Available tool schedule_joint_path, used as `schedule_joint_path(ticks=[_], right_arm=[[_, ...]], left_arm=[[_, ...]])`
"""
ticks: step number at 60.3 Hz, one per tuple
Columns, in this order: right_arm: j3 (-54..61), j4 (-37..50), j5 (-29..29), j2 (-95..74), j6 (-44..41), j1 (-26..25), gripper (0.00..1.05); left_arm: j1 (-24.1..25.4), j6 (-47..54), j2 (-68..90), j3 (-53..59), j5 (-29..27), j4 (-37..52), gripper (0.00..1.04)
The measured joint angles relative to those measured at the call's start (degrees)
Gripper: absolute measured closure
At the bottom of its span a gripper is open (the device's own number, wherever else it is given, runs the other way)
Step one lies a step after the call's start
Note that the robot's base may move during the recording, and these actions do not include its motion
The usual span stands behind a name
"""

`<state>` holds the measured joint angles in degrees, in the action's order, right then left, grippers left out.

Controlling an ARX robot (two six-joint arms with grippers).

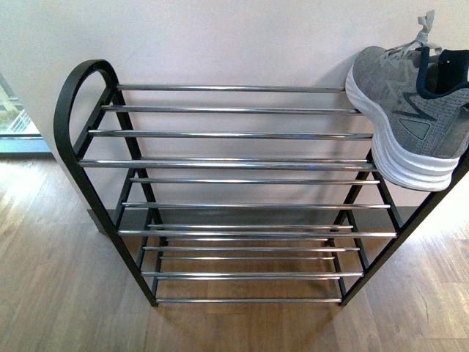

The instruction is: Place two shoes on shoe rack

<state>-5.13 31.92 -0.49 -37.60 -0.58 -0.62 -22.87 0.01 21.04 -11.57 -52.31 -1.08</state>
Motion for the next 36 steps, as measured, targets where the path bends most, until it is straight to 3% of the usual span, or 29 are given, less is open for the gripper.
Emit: schedule_joint_path(ticks=[36], right_arm=[[4.0,-11.1,0.5,17.0,0.0,0.4,1.03]], left_arm=[[0.0,0.0,0.0,0.0,0.0,0.0,1.00]])
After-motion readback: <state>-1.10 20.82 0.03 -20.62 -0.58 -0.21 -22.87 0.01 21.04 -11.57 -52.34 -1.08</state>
